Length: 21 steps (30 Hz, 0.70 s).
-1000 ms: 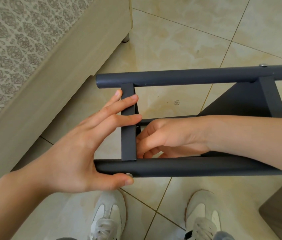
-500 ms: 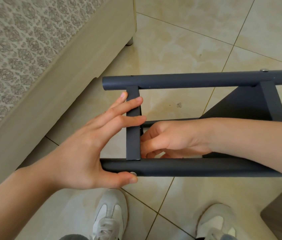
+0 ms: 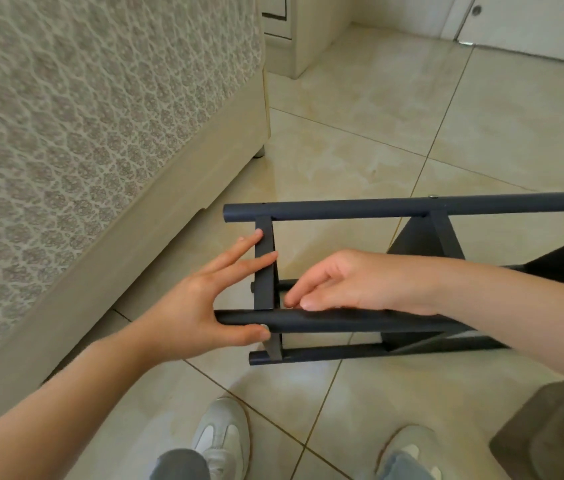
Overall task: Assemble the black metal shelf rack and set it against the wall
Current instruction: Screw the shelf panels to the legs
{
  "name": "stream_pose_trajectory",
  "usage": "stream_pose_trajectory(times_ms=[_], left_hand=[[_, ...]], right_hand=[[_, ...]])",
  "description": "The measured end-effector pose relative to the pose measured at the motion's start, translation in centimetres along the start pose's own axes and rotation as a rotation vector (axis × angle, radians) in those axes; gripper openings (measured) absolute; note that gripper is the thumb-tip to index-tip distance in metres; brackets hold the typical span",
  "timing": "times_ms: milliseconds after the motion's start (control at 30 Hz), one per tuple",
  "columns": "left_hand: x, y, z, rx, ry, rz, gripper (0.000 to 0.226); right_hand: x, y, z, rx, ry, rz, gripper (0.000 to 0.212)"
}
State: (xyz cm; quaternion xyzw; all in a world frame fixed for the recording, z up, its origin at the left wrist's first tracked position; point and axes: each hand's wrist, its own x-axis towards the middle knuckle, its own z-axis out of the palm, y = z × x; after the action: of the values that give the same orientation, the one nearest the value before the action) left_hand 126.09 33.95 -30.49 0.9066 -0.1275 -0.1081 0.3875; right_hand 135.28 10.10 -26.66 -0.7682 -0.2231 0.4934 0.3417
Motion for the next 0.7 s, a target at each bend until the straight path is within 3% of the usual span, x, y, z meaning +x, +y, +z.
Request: stream_pose_trajectory(times_ms=[300, 400, 467, 700], left_hand=[[-2.7, 2.5, 6.1, -0.868, 0.324, -0.453, 0.099], [-2.5, 3.6, 7.5, -0.892, 0.289, -0.485, 0.057], [-2.2, 4.2, 7.5, -0.858, 0.298, -0.489, 0.046], [-1.6, 4.2, 7.6, -0.887, 0.322, -0.438, 0.078]], right_hand=[[-5.1, 0.2, 2.4, -0.426, 0.349, -0.126, 0.037], [-6.1, 0.1, 2.6, -0.557, 0.445, -0.106, 0.032], [-6.7, 0.3, 2.6, -0.628, 0.505, -0.088, 0.030], [-7.9, 0.9, 2.1, -0.759, 0.561, -0.021, 0.028]])
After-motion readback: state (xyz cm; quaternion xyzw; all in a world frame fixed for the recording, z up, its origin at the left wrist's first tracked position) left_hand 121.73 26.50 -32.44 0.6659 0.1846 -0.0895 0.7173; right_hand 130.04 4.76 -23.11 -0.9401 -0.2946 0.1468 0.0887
